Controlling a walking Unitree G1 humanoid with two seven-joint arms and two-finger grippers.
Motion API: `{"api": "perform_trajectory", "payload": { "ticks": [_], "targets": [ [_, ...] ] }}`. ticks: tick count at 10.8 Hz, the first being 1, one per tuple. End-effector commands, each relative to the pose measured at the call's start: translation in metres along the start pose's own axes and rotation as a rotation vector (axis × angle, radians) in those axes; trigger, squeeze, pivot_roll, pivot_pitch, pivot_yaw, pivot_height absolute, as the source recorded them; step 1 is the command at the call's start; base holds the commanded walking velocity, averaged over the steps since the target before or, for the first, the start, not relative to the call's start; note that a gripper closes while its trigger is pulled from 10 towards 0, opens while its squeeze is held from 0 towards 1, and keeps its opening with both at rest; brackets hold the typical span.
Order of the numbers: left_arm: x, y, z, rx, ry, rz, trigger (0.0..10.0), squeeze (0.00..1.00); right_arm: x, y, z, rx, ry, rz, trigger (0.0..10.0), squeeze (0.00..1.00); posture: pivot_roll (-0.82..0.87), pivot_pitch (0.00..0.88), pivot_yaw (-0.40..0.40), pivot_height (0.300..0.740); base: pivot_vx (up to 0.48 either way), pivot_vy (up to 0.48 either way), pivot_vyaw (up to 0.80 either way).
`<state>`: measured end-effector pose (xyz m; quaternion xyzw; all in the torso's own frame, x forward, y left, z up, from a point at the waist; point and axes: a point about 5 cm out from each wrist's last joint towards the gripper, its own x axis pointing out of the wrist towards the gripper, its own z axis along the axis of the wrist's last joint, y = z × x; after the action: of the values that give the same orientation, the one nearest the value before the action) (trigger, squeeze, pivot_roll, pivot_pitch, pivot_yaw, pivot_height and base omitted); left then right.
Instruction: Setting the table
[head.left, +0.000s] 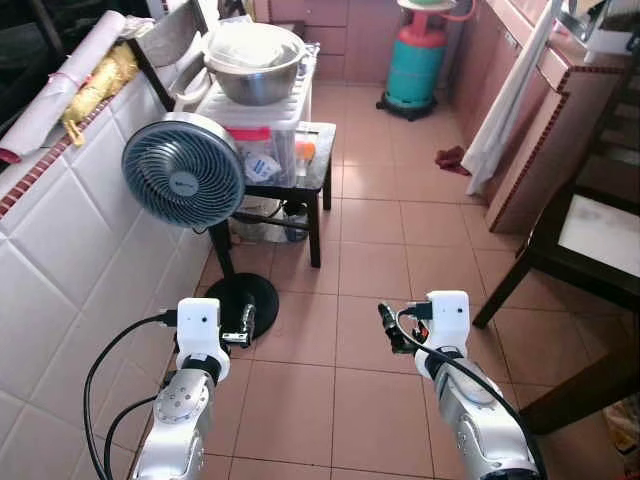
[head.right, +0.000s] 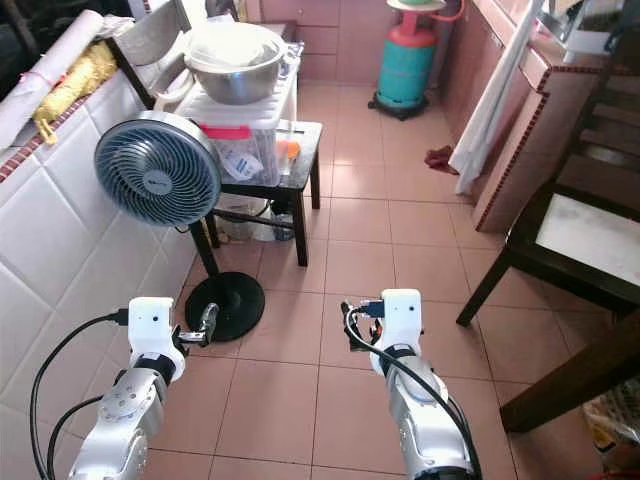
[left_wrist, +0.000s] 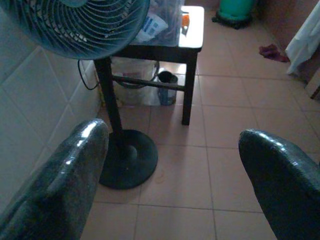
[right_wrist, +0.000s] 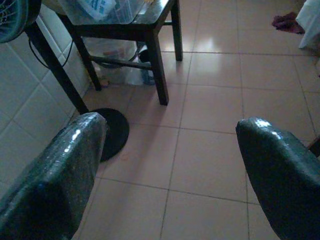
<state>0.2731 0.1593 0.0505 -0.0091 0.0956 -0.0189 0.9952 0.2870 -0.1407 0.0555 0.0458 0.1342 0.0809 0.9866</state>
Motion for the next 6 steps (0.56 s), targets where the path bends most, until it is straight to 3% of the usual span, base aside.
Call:
{"api": "perform_trajectory", "payload": {
  "ticks": [1, 6],
  "targets": [
    [-0.001, 0.003, -0.003, 0.004, 0.010, 0.008, 10.0, 0.00, -0.002, -0.002, 0.002, 0.002, -0.003, -0.010, 10.0, 0.00, -0.04, 0.129, 0.046, 0.740, 0.000, 0.000, 0.00],
    [-0.010, 0.014, -0.004, 0.014, 0.021, 0.023, 10.0, 0.00, -0.005, -0.007, 0.001, 0.008, 0.019, -0.027, 10.0, 0.00, -0.04, 0.149, 0.046, 0.740, 0.000, 0.000, -0.78]
  ]
}}
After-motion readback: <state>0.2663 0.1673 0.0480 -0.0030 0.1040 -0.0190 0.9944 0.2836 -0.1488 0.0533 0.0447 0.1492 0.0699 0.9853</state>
